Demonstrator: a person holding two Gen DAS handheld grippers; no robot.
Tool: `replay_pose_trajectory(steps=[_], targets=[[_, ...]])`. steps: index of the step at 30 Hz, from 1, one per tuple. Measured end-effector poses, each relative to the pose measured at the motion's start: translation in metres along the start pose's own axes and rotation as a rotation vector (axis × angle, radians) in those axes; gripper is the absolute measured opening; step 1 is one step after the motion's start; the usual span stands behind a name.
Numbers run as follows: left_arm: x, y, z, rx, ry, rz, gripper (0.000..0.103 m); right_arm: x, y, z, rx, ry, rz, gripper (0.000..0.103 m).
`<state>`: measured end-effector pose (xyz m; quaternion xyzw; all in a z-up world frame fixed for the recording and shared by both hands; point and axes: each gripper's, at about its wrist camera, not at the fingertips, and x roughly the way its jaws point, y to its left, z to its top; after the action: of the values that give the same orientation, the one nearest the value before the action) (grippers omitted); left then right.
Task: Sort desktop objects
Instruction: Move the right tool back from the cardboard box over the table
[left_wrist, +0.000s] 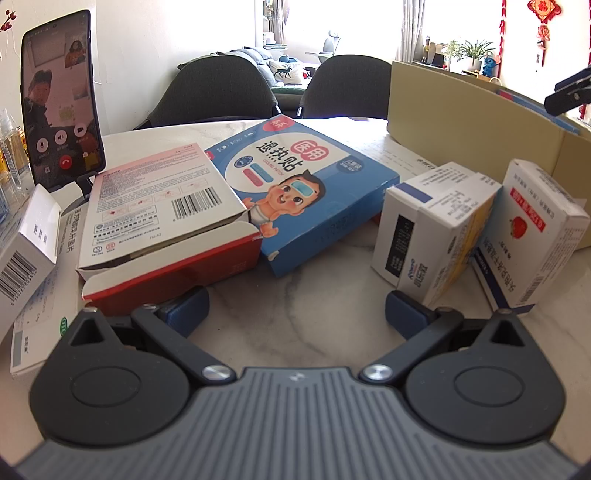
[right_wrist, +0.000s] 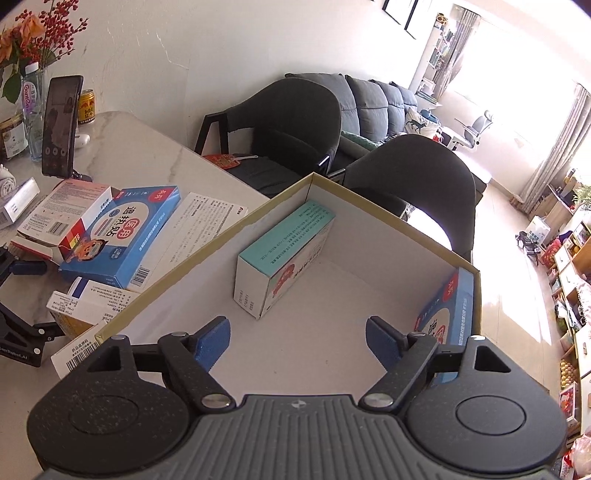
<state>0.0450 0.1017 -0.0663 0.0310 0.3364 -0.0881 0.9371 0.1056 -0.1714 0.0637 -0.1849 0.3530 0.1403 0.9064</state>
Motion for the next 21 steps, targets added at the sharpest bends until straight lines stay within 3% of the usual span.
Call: replay_pose_trajectory(steps=[7, 14, 21], targets=[[0.0, 0.0, 0.0, 0.0, 0.0, 0.0, 0.103, -0.018, 0.0, -0.013, 0.125, -0.102, -0.001, 0.089], [-0.001, 0.0, 0.0, 0.0, 0.0, 0.0, 0.103, -0.025, 0.012, -0.029, 0.168, -0.166, 0.024, 0.092], [-0.001, 0.0, 0.0, 0.0, 0.0, 0.0, 0.103, -0.027, 0.019, -0.044, 0.205, -0.215, -0.023, 0.094]])
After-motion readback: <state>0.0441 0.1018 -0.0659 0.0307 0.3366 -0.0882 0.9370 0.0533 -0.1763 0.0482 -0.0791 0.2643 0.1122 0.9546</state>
